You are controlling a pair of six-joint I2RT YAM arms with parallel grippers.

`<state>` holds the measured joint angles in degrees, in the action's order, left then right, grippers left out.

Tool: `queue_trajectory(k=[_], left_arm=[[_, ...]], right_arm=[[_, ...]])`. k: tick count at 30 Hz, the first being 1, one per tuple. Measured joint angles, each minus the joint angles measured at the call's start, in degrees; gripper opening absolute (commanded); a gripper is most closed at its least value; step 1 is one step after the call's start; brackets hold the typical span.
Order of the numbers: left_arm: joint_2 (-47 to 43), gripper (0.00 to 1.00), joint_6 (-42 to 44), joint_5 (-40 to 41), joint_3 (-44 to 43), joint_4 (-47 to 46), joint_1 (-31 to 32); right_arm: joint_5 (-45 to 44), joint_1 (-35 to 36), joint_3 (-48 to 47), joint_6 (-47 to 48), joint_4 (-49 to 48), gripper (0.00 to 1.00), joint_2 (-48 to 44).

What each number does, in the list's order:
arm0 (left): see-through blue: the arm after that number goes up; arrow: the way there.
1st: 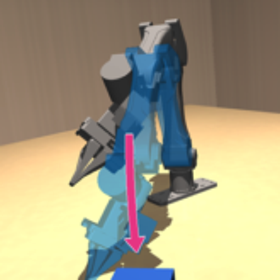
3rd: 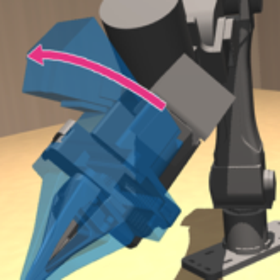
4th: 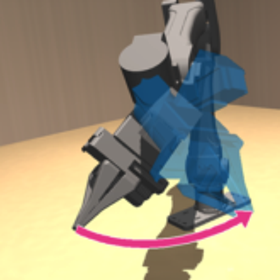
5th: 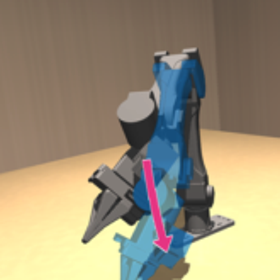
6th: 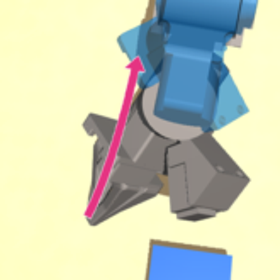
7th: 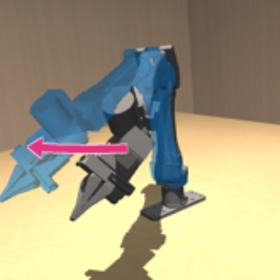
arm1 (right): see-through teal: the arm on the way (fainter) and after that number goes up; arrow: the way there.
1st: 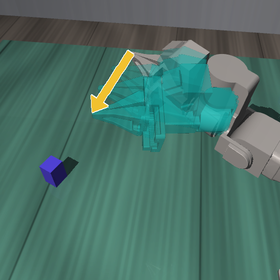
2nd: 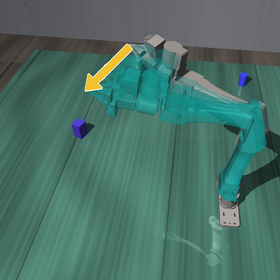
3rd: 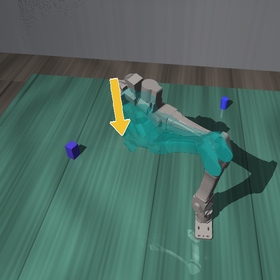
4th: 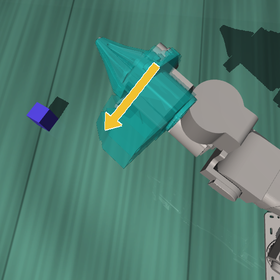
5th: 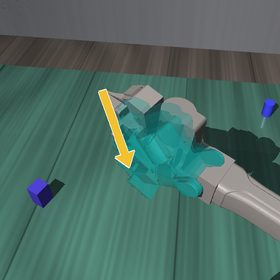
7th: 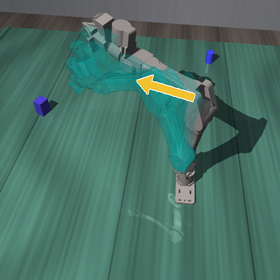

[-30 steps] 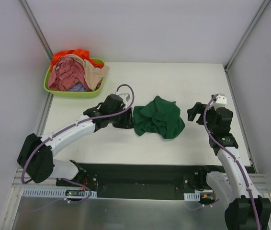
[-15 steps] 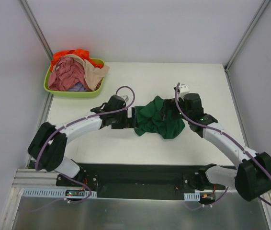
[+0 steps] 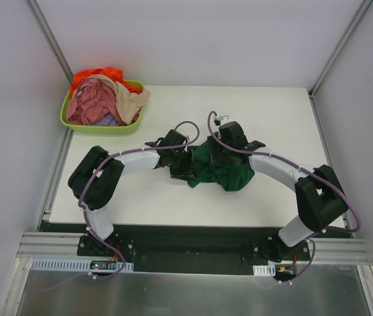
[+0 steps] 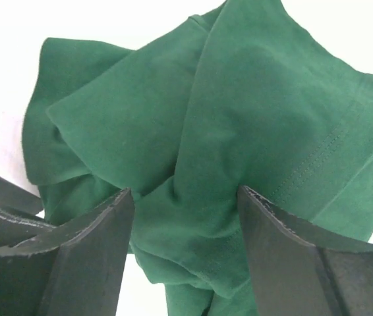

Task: Fold and stack the t-shirts
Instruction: Move the tshirt to the center of the board, then flatten out the tshirt

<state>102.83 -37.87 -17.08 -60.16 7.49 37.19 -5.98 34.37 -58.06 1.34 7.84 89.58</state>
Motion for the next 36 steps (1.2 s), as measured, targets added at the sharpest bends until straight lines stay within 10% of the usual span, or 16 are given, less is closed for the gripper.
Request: queue_trajectory(k=[8,13,16,23,36], left_arm=[[0.68,0.42,-0.33,-0.63,0.2,-0.09,0.33],[0.55,0.35,-0.33,-1.16,0.92,-1.11,0.33],[0.52,0.0,-0.39,-1.7,1.38,-1.22,0.5],[-0.24,0.0,0.07,-0.68,2.36,-1.31,1.51],[-21.33,0.0,-0.22,26.56,2.97,10.97,-1.64]], right_arm=[[-6.67,1.49,-0.72,-1.62,2.6,0.17,2.36],[-9.99,1.53,-0.76,-2.45,3.23,0.12,2.12],[-11.1,1.55,-0.74,-2.58,3.72,0.08,1.09],[-14.34,1.57,-0.74,-2.67,6.08,0.08,-4.0],[-22.97,-1.73,3.76,0.87,11.93,0.06,-28.85]])
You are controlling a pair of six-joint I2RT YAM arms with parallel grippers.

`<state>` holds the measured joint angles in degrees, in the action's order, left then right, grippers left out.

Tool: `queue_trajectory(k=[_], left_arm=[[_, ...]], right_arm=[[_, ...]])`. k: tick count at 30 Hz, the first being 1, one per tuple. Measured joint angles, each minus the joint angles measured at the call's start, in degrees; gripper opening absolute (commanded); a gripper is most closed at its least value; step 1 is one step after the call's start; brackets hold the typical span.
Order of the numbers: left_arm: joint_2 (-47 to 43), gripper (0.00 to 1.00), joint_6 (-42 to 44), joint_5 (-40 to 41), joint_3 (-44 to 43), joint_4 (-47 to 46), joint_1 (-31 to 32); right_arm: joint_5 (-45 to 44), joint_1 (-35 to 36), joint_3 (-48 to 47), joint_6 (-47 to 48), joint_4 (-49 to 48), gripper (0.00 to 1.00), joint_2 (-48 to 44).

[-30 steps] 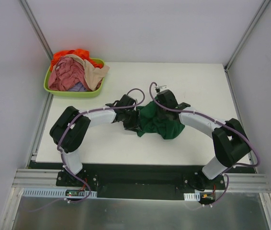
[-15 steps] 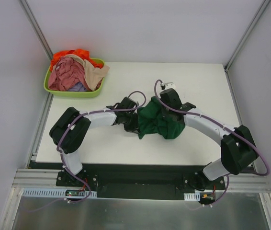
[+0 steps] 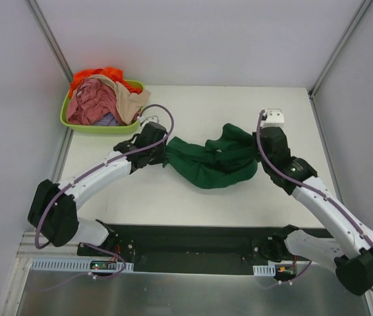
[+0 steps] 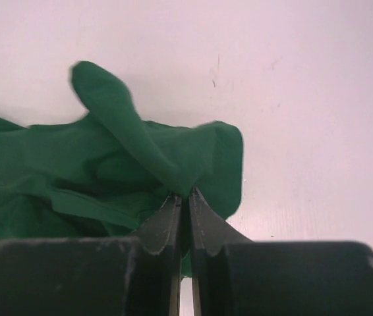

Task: Fold and stack the t-shirts
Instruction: Flatten out the tshirt

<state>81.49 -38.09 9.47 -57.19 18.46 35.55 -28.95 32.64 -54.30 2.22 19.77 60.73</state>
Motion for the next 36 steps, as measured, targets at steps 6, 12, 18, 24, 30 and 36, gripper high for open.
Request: queue_trajectory(k=[6,12,18,24,30,36], left_arm=[[-12.59,0.0,1.84,9.51,-2.54,2.99,0.02],[-27.39,0.0,4.59,17.25,-5.79,3.67,0.02],[-38.01,0.0,6.99,18.08,-8.04,3.3,0.02],[-44.28,0.0,8.94,14.6,-8.04,3.28,0.02],[-50.21,0.0,10.34,10.51,-8.28,3.26,0.02],[-54.66,0.0,10.91,7.3,-9.86,2.82,0.02]], right_arm=[[0.28,-0.28,0.52,2.38,0.52,0.06,-12.15],[1.46,-0.31,-2.08,4.09,2.84,0.02,-21.29],[7.61,-0.31,-7.74,4.24,3.72,0.01,-28.0],[14.73,-0.31,-14.58,4.17,4.96,0.01,-29.73],[21.4,-0.31,-24.57,4.07,7.8,0.01,-28.06],[25.66,-0.31,-37.07,4.28,9.55,0.01,-23.98]])
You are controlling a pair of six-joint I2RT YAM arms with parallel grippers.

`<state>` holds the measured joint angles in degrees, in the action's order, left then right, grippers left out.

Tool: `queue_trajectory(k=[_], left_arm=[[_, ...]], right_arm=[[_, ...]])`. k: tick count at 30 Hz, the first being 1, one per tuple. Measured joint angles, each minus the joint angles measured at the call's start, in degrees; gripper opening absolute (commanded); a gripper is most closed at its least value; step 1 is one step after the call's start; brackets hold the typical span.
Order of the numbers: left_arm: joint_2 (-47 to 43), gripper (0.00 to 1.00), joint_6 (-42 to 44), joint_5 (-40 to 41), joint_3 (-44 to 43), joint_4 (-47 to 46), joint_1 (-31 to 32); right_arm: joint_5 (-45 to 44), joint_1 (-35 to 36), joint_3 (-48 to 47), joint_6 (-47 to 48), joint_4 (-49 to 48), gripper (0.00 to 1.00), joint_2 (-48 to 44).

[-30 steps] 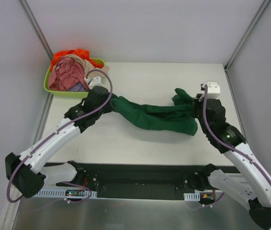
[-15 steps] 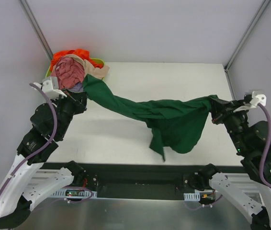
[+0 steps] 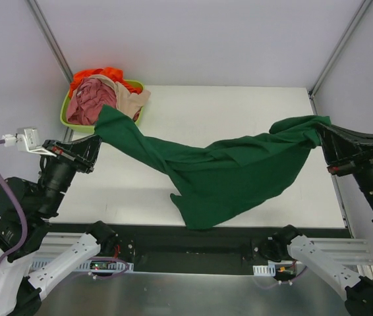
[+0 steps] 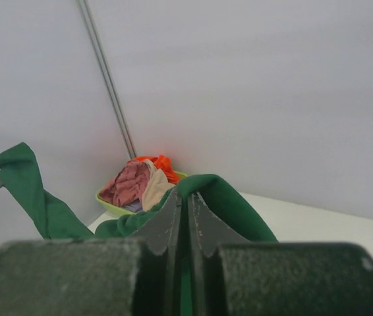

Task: Fold and stack the t-shirts
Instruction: Flatten out the tshirt

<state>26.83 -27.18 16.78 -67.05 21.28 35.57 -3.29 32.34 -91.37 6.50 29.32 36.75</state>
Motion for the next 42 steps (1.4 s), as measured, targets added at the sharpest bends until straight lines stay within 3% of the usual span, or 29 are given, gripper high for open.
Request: queue_trajectory(k=[7,12,14,18,19,20,22,24,27,30,34,38,42], left_arm=[[-0.09,0.0,0.28,-3.26,-1.51,-1.64,0.0],[1.31,0.02,-0.37,-0.96,1.05,-4.48,0.0],[3.63,0.21,-1.99,2.36,4.35,-5.99,0.0],[14.97,0.81,-7.3,9.07,13.25,-6.75,-0.09],[19.19,0.96,-9.42,9.88,15.23,-5.88,-0.44],[23.71,0.99,-11.37,10.34,16.83,-4.44,-0.85],[31.3,0.99,-14.6,10.34,18.93,-0.81,-2.71],[36.44,0.99,-17.07,10.12,19.76,3.69,-5.99],[37.75,0.99,-18.53,10.4,19.52,6.86,-9.16],[38.64,0.99,-18.62,9.99,16.96,8.13,-9.38],[43.98,0.99,-17.53,7.04,10.49,7.91,-9.38],[52.68,0.99,-15.32,1.77,4.35,6.38,-9.38],[61.16,0.99,-13.4,-3.21,-0.04,5.64,-9.38]], right_arm=[[0.22,0.0,-14.91,1.81,4.13,0.01,8.7],[-9.44,0.0,-16.68,4.94,4.72,0.01,14.62],[-14.8,-0.39,-15.19,6.4,4.42,0.01,17.68],[-18.58,-7.26,-8.76,7.15,2.58,0.02,29.24],[-17.94,-9.49,-7.34,6.91,2.1,0.2,33.7],[-17.16,-11.56,-6.58,6.62,1.75,0.43,38.42],[-15.74,-14.36,-6.43,6.08,0.74,0.78,48.74],[-15.15,-16.02,-6.95,5.97,0.11,0.99,60.28],[-15.26,-16.94,-7.04,5.66,3.21,0.96,71.52],[-15.43,-16.92,-6.29,5.09,5.7,0.96,73.13],[-15.82,-16.72,-0.61,2.12,4.35,0.96,64.43],[-13.33,-16.72,14.16,-4.66,2.14,0.96,49.09],[-7.06,-16.72,28.5,-10.25,0.42,0.96,41.33]])
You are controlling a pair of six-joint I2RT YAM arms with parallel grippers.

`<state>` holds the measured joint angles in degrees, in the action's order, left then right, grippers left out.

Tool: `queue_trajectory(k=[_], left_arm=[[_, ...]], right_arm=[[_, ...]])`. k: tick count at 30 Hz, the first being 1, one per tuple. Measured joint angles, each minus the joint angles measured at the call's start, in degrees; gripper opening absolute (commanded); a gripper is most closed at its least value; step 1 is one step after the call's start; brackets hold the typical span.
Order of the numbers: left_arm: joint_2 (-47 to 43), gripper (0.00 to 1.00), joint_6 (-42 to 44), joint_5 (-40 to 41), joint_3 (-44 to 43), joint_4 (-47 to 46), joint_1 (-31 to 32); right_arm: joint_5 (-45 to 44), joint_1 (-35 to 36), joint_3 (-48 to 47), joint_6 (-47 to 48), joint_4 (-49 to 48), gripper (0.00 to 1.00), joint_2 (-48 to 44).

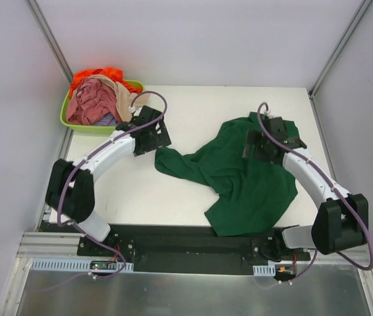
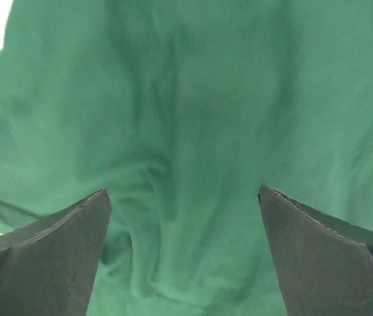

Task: Fold and stack the t-shirts
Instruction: Flatten out the tshirt

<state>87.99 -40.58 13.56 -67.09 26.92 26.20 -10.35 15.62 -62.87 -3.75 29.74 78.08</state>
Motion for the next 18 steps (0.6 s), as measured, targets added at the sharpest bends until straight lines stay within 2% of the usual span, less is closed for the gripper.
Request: queue_trajectory(k=[4,7,13,18], left_arm=[[8.68,0.92,1.27,-2.1,-5.35,-0.72,0.0],[13.73,0.79,2.08,-2.8,-9.22,-0.85,-0.28],[18.95,0.7,2.6,-2.95,-11.8,-1.14,-1.51],[22.88,0.5,2.32,-4.57,-12.11,-1.03,-1.9]], right_arm=[[7.26,0.46,12.52,-3.96,-1.33,0.96,-2.14],[11.58,1.03,18.18,-5.81,-1.77,0.96,-5.11],[15.43,3.37,23.76,-8.7,-3.13,0.96,-14.12],[15.52,3.98,26.64,-10.01,-3.3,0.96,-15.74]])
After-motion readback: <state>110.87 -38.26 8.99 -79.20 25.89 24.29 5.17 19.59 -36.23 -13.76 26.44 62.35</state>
